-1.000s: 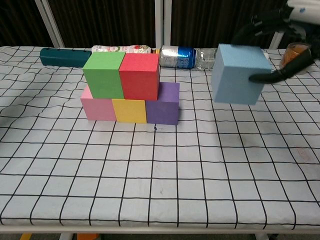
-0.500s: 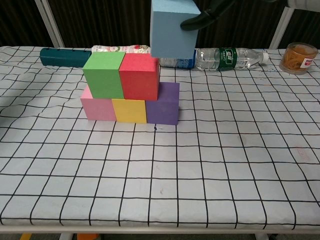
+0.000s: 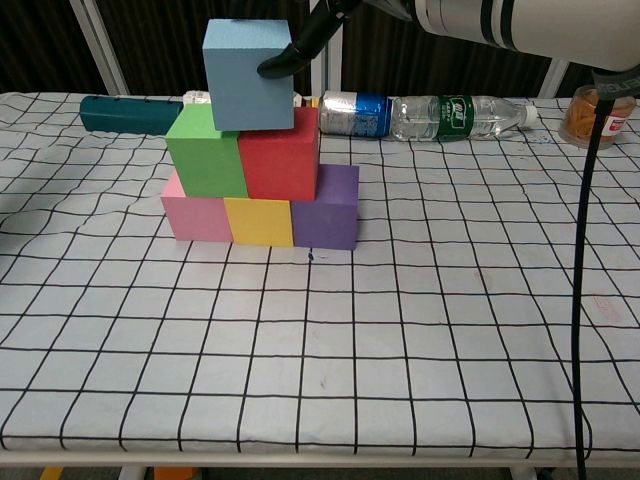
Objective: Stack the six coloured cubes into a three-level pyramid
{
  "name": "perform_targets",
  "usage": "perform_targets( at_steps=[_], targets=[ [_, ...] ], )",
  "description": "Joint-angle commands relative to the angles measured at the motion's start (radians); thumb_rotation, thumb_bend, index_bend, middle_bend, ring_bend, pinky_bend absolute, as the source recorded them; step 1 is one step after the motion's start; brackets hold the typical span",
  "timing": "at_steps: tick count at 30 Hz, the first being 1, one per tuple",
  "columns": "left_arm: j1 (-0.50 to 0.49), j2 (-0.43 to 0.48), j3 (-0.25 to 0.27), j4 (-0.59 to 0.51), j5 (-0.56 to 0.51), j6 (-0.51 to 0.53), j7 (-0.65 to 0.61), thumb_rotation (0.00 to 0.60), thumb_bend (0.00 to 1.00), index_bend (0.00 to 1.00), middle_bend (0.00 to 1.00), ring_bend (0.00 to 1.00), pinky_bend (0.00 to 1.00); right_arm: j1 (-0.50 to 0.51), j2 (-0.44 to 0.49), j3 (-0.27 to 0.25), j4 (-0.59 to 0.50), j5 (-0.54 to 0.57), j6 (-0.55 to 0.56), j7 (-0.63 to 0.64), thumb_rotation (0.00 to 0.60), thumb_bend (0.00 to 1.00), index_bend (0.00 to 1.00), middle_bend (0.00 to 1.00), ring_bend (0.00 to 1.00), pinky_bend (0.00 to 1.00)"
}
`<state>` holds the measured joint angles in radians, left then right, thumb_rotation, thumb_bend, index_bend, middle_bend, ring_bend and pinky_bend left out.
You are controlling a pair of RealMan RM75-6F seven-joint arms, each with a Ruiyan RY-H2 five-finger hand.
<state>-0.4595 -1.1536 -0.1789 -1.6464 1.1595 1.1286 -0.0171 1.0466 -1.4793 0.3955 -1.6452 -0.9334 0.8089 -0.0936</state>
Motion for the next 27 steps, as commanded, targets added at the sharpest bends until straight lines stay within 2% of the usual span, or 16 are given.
perform_targets(
  at_steps=[1,13,27],
  targets=[
    [0.002,0.002,0.0,0.003,0.007,-0.005,-0.011,0.6,0.1,0.13,0.13,0.06,0.06,0.019,-0.017,-0.006,-0.006,0.028,0.034,-0.05,0.6,0.21,0.3,0.37,0.07,0.0],
    [0.0,0.001,0.001,0.015,0.029,-0.024,-0.042,0.6,0.1,0.13,0.13,0.06,0.06,0.059,-0.068,-0.018,-0.052,0.151,0.167,-0.218,0.6,0.2,0.3,0.37,0.06,0.0],
    [0.002,-0.002,0.002,0.032,0.038,-0.036,-0.065,0.6,0.1,0.13,0.13,0.06,0.06,0.068,-0.116,-0.014,-0.064,0.17,0.229,-0.258,0.6,0.18,0.3,0.36,0.06,0.0]
  ],
)
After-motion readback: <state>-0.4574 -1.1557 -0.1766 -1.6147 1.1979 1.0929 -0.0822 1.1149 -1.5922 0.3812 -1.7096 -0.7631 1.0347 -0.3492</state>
